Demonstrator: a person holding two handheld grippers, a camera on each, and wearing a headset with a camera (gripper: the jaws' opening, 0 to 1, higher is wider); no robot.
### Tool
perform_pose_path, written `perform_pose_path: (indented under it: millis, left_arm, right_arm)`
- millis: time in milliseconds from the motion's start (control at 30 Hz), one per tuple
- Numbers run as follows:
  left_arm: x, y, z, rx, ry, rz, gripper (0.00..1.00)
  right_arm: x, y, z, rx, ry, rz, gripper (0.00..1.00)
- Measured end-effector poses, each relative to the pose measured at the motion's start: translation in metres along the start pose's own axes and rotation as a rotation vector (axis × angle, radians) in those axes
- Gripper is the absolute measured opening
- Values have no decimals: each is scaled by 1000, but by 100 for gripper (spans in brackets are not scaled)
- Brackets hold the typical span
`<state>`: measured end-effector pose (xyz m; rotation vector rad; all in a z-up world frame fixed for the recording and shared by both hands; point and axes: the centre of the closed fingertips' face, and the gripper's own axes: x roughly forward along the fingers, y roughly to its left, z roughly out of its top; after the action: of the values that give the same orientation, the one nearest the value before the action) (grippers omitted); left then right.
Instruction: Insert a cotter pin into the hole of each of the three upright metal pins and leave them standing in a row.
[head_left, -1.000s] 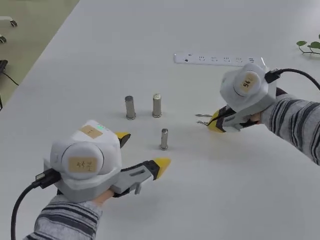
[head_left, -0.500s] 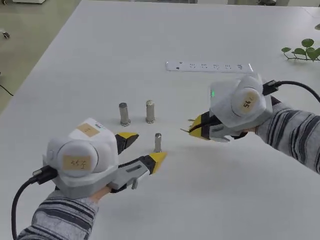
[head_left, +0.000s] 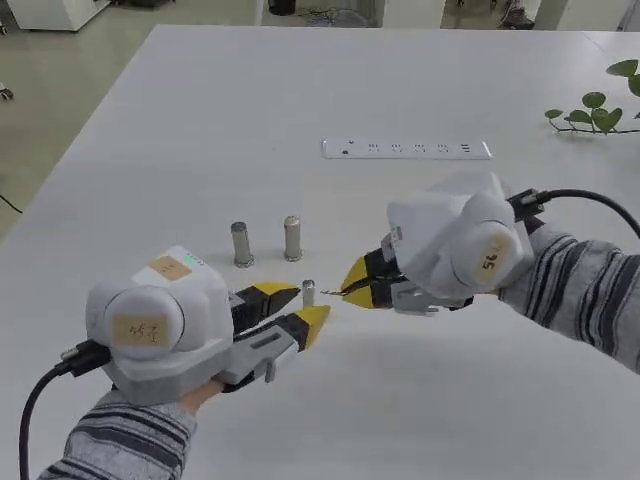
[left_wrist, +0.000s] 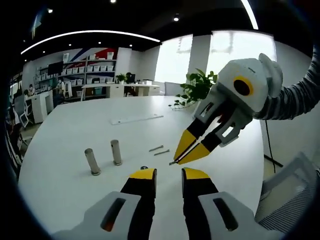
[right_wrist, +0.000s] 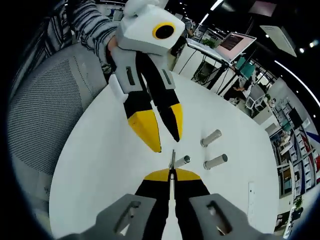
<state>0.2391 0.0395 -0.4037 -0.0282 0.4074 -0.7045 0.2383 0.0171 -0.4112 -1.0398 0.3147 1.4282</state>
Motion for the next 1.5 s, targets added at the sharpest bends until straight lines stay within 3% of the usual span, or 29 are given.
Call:
perform_pose_path:
  millis: [267,600,1500]
  left_arm:
    - [-2,-5,0,-29,3,-20,5]
    - [-5,-14,1,-55,0,-52,0]
    - [-6,-19,1,-109,-4,-85,0]
  right_arm:
    - [-4,6,16,-68,-30,2,0]
    - [-5,11,24,-113,-34,11,0]
    - [-5,17,21,-144,-19,34,0]
